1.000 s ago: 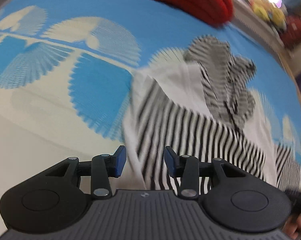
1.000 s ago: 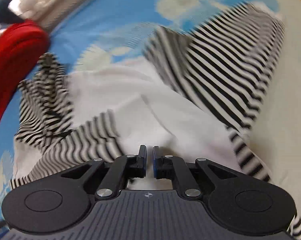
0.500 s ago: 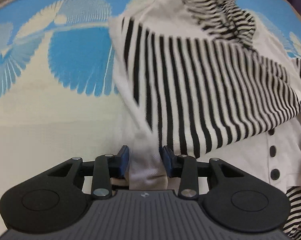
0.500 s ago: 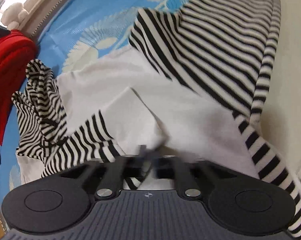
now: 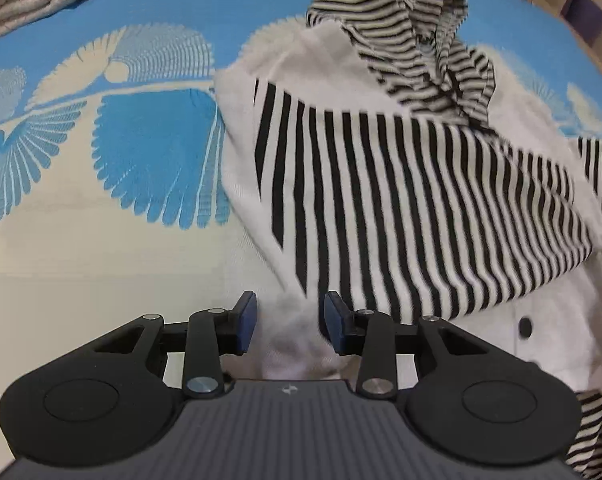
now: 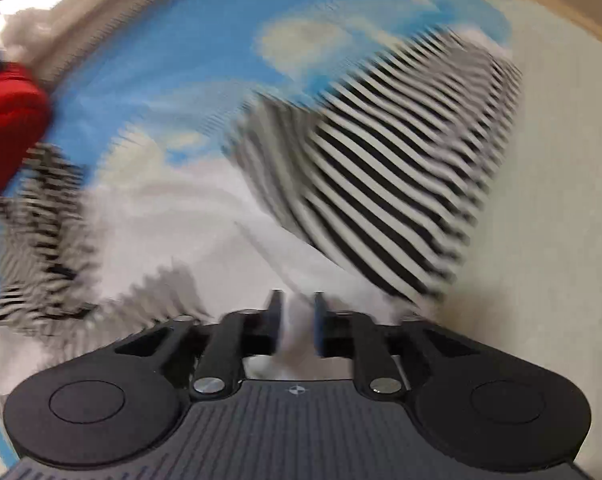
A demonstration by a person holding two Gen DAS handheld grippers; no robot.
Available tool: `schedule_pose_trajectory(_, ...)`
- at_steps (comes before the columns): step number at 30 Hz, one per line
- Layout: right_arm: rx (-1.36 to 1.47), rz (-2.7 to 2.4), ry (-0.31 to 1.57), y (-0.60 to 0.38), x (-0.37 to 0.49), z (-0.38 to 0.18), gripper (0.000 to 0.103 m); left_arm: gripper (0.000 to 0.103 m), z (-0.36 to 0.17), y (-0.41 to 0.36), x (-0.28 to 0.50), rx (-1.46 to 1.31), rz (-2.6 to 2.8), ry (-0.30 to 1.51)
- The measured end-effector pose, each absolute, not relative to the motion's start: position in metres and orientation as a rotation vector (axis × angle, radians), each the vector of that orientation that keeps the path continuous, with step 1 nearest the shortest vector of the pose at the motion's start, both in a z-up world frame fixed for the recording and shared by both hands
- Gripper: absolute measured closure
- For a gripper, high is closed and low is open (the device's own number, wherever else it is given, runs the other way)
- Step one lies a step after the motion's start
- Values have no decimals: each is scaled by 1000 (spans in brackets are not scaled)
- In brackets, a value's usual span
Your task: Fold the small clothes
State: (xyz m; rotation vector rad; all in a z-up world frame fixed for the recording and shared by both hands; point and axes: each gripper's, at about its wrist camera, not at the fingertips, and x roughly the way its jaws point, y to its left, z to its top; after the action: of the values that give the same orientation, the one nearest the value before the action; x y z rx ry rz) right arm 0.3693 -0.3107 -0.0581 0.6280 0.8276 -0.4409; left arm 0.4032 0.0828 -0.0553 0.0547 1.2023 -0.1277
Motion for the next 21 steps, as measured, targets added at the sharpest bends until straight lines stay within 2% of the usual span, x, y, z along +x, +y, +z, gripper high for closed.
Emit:
schedule_pose_trajectory(2,652,-330,866,-307,377,-63,55,62,-59,81,403,58,-119,1219)
schedule_pose_trajectory(5,727,-314,1101,-312,387,-100,55,62,-63,77,403,84,-122,1228)
schedule_pose_trajectory(6,743,-327,1097,-314,383,-104,58,62,-62,76,403,85,-125,1223)
schedule_pose_trajectory(9,676,-331,1047,-311,385,-85,58,61,-51,76,402,73,-134,1193)
schedule_pose_trajectory(14,675,-308,970,-323,381,-65,57,55,-31,62,400,50,-171,1107)
schedule_pose_trajectory(16,677,-297,968,-327,382,-70,56,55,-42,54,401,43,-190,1138)
schedule_pose_trajectory(19,696,-307,1048,-335,379,-86,56,55,-74,45,400,77,-173,1258)
schedule_pose_trajectory(21,722,-335,1099,-341,374,-93,56,55,-82,41,397,115,-174,1272)
